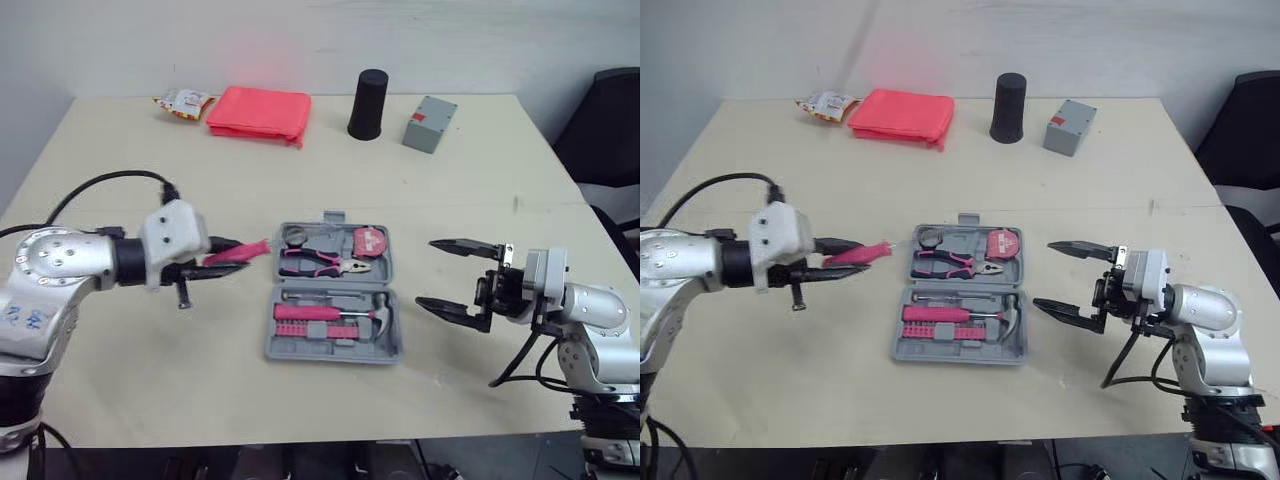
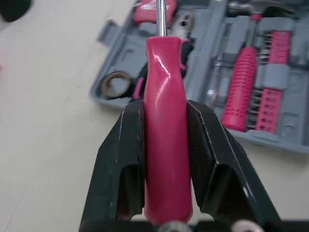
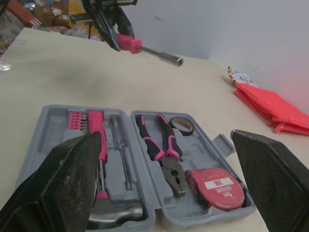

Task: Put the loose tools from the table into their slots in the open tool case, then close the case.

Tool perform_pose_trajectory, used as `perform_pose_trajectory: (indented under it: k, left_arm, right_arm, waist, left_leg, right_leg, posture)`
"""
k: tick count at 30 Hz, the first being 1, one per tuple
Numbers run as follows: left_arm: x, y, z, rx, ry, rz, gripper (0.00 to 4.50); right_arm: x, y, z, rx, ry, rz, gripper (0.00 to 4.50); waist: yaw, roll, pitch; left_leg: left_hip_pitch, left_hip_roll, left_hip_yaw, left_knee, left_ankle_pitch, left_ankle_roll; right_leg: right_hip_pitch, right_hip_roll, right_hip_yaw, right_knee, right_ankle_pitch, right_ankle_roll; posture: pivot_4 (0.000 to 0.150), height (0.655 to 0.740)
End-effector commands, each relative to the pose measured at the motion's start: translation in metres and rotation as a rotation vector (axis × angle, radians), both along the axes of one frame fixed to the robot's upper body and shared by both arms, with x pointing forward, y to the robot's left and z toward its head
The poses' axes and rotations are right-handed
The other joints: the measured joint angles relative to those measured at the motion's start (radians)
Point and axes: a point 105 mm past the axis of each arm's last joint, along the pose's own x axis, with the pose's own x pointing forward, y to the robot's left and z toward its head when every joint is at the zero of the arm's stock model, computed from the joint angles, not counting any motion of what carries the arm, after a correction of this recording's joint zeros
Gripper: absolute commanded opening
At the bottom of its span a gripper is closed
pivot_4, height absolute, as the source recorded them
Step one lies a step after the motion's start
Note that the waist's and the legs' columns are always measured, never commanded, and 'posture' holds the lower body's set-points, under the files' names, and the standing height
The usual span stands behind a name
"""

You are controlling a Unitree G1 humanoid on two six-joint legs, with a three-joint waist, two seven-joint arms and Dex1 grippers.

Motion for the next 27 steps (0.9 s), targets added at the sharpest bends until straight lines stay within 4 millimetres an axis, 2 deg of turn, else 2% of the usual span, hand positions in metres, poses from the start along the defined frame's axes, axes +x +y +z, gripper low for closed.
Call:
perform_pose_trajectory:
  k: [1,4,8,12,20,27]
  left_arm:
    - [-0.018,-0.032,-0.014,0.058,0.092,-0.136,0.54]
    - [-0.026,-0.046,-0.028,0.108,0.175,-0.191,0.54]
    - [-0.020,-0.066,-0.049,0.159,0.206,-0.210,0.54]
    - [-0.018,-0.085,-0.058,0.164,0.212,-0.198,0.54]
    - [-0.021,-0.082,-0.070,0.231,0.246,-0.164,0.54]
    - [-0.028,-0.079,-0.077,0.260,0.291,-0.173,0.54]
  right_arm:
    - [-0.014,-0.006,0.001,-0.027,0.010,0.021,4.50]
    - [-0.028,-0.012,-0.007,-0.055,0.076,0.038,4.50]
    - [-0.039,-0.017,-0.013,-0.068,0.121,0.028,4.50]
    - [-0.043,-0.021,-0.015,-0.061,0.132,-0.002,4.50]
    - [-0.049,-0.022,-0.012,-0.045,0.115,-0.050,4.50]
    - [-0.051,-0.015,-0.008,-0.040,0.108,-0.057,4.50]
  waist:
    - [0.003,0.000,0.000]
    - [0.011,-0.001,0.000]
    - [0.027,-0.001,0.001]
    - [0.030,-0.001,0.001]
    - [0.030,-0.001,0.001]
    - [0.030,-0.001,0.001]
  left_leg:
    - [0.000,0.000,0.000,0.000,0.000,0.000]
    - [-0.001,0.000,0.000,0.002,0.000,0.001]
    - [-0.001,0.000,0.000,0.007,0.000,0.002]
    - [-0.001,0.000,-0.001,0.010,-0.001,0.002]
    - [-0.001,0.001,-0.001,0.011,-0.001,0.002]
    - [-0.001,0.001,-0.001,0.011,-0.001,0.002]
  right_leg:
    - [0.000,0.000,0.000,0.000,0.000,0.000]
    - [0.000,0.000,0.001,0.000,0.000,0.000]
    - [0.001,0.001,0.002,-0.001,0.001,0.001]
    - [0.002,0.001,0.003,0.000,0.001,0.002]
    - [0.002,0.001,0.003,0.000,0.001,0.002]
    - [0.003,0.001,0.003,0.000,0.001,0.002]
  posture:
    - [0.150,0.7400]
    - [0.150,0.7400]
    - [0.150,0.7400]
    - [0.150,0.7400]
    - [0.150,0.7400]
    - [0.150,0.7400]
